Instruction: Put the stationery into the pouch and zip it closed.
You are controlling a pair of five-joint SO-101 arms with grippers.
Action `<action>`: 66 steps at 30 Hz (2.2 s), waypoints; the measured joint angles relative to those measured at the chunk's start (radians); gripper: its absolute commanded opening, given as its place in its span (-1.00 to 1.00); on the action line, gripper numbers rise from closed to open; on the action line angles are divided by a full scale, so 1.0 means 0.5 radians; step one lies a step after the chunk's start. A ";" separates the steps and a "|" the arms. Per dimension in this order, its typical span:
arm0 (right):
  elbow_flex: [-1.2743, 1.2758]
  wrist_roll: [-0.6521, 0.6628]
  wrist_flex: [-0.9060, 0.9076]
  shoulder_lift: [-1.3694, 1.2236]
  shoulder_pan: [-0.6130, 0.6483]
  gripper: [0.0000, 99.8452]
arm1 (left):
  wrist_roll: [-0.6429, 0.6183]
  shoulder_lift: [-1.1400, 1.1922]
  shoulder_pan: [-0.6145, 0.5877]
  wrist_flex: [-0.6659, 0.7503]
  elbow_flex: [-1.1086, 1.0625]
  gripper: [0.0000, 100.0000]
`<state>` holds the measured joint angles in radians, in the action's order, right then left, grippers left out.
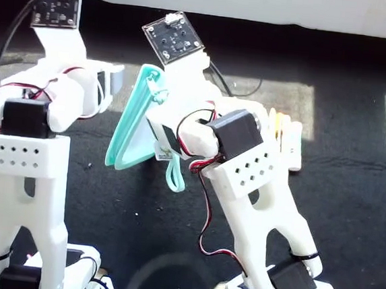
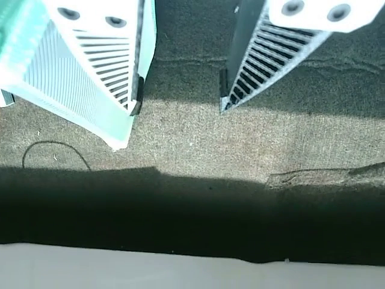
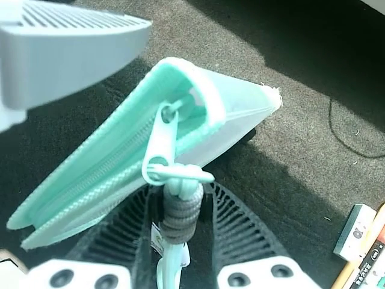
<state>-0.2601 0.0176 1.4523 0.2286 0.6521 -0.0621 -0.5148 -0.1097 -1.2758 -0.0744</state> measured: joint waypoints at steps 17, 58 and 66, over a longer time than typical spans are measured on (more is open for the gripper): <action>0.000 0.163 0.000 0.000 0.003 -0.99 | 0.601 -0.003 0.304 -0.334 0.675 -0.55; 0.000 0.187 -0.405 -0.003 -0.236 -0.99 | 0.623 0.310 0.341 -0.638 0.761 -0.56; 0.000 0.193 -0.276 -0.003 -0.163 -0.99 | 0.644 0.304 0.270 -0.819 0.764 -0.56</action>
<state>-0.2601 0.1143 1.3142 0.2271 0.5708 0.2601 -0.3629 0.0253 -1.6855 0.3076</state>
